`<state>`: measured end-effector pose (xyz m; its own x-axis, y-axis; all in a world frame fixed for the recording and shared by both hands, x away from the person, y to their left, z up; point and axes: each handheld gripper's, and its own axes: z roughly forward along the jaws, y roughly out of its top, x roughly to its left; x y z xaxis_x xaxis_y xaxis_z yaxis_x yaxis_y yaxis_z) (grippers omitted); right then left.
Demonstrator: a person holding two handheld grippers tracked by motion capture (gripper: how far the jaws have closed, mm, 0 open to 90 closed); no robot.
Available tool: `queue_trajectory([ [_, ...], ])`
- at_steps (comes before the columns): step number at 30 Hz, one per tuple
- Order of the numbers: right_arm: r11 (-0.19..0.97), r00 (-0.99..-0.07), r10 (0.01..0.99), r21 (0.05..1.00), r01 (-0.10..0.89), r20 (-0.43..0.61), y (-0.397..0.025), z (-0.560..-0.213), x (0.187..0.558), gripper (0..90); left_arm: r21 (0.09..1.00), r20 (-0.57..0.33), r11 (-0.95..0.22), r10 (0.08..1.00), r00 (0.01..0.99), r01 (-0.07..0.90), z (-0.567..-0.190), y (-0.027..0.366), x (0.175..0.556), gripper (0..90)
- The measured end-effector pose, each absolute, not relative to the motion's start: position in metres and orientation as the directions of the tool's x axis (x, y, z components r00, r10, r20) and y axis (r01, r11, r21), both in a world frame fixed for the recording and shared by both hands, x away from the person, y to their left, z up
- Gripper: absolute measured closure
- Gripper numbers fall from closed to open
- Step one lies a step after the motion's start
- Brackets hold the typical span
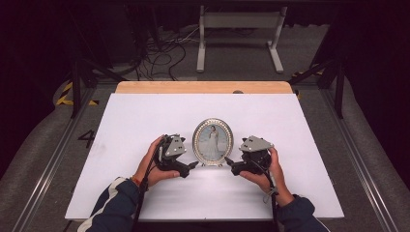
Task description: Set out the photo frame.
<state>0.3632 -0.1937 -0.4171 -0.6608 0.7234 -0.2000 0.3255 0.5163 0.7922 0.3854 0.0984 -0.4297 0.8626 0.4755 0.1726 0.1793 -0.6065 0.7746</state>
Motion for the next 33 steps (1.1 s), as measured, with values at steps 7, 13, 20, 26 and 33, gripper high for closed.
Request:
queue_trajectory([
  [7, 0.539, -0.664, 0.713, 0.782, 0.312, -0.227, -0.201, -0.416, 0.360, 11.5, 0.767, 0.193, -0.620, 0.473, 0.860, 0.169, -0.428, 0.105, 0.380, 8.6],
  [13, 0.547, -0.651, 0.721, 0.772, 0.322, -0.239, -0.208, -0.418, 0.358, 11.2, 0.760, 0.205, -0.629, 0.472, 0.857, 0.165, -0.428, 0.111, 0.376, 8.6],
  [20, 0.544, -0.642, 0.728, 0.773, 0.326, -0.241, -0.215, -0.420, 0.354, 11.1, 0.753, 0.220, -0.636, 0.485, 0.846, 0.169, -0.428, 0.120, 0.373, 8.5],
  [26, 0.543, -0.639, 0.729, 0.776, 0.322, -0.246, -0.218, -0.420, 0.352, 11.1, 0.762, 0.236, -0.625, 0.512, 0.826, 0.170, -0.427, 0.131, 0.369, 8.6],
  [33, 0.544, -0.632, 0.731, 0.779, 0.312, -0.257, -0.223, -0.420, 0.349, 11.1, 0.783, 0.240, -0.600, 0.537, 0.809, 0.165, -0.426, 0.147, 0.363, 8.8],
])
